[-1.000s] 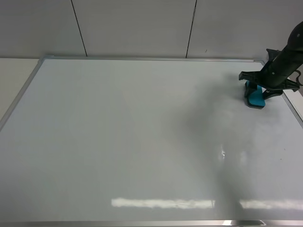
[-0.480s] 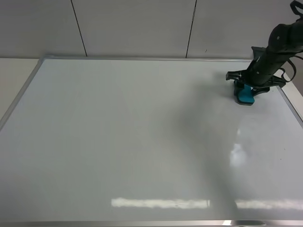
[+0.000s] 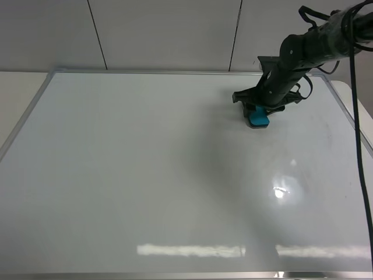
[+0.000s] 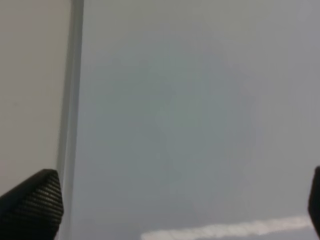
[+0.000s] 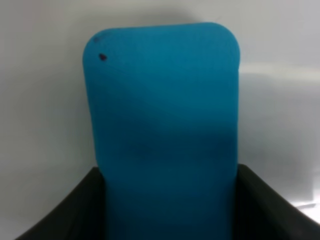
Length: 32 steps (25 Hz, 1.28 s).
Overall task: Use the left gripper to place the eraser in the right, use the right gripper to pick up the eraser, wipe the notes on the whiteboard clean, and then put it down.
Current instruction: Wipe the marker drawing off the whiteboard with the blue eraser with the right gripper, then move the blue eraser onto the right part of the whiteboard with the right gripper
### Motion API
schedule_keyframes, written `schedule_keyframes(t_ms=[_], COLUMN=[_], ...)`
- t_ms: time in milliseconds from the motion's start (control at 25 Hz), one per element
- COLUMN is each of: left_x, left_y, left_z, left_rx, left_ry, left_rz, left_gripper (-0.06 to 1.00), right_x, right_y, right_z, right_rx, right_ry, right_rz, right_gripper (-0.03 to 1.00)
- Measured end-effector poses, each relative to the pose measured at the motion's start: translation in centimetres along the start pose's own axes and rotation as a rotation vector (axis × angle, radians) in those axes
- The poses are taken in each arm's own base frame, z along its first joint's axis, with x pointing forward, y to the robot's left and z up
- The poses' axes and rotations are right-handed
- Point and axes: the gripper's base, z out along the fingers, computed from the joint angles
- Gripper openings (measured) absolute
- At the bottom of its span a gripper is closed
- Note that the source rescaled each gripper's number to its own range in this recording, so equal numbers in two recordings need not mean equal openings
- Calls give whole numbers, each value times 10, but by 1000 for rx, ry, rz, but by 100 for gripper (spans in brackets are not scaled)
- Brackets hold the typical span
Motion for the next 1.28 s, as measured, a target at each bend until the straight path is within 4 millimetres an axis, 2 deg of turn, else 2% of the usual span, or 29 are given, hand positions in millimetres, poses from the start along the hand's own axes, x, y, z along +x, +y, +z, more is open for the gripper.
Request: schedule_keyframes(t_ms=[200,480,640,800,1040,1280], left_x=[0,0,0,0,0,0], left_y=[0,0,0,0,0,0], left_z=[0,0,0,0,0,0], left_rx=[0,0,0,0,0,-1], left_ry=[0,0,0,0,0,0], left_rz=[-1,-1,0,0,-1,-1], left_gripper=[100,100,100,100,100,100], right_x=[9,15,39,72,126,152], right_y=[9,9,9,14,18,13], right_z=[-20,-96,-118,-117,-91,-80], right_rx=[-18,58,74,50,47,68], right_ry=[88,137,139,175,272,290], right_rz=[24,46,72,69,73,84], right_gripper=[3,3,3,3,3,3])
